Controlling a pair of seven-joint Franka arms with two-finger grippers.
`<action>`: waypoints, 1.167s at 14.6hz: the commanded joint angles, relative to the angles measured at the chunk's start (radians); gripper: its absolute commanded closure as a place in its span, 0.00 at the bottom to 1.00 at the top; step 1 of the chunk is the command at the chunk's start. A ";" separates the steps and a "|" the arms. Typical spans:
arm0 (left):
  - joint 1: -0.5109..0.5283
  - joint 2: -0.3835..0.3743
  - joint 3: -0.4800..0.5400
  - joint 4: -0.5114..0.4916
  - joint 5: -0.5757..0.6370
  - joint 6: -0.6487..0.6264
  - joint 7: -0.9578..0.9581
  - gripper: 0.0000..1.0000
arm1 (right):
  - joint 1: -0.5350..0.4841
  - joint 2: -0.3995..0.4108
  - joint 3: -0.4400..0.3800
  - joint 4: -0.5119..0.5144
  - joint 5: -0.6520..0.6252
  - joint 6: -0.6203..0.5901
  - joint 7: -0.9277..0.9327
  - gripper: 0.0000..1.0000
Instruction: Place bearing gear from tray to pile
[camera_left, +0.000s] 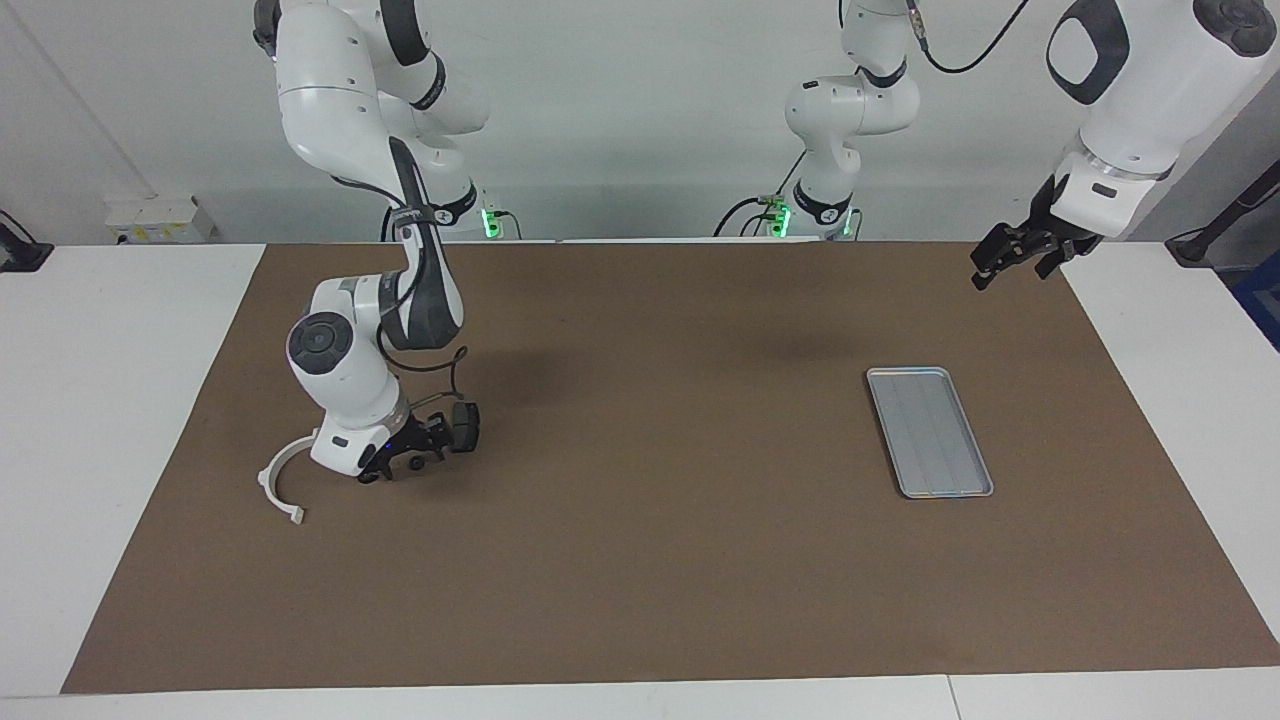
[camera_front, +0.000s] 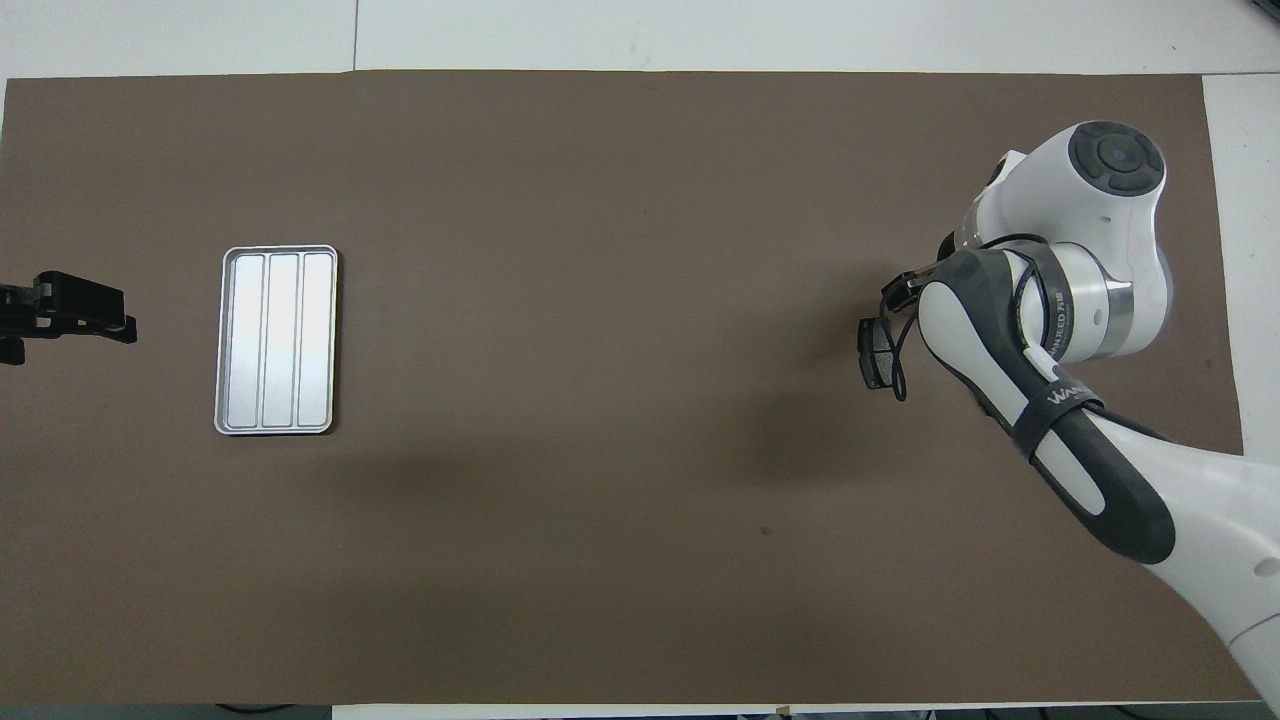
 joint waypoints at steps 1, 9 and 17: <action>-0.017 -0.009 0.013 -0.004 0.019 -0.011 0.000 0.00 | -0.006 -0.086 0.010 0.049 0.005 -0.104 0.074 0.07; -0.017 -0.009 0.013 -0.004 0.019 -0.012 0.000 0.00 | -0.030 -0.390 -0.001 0.048 -0.009 -0.383 0.124 0.00; -0.017 -0.009 0.013 -0.004 0.019 -0.012 0.000 0.00 | -0.030 -0.488 -0.019 0.034 0.029 -0.566 0.116 0.00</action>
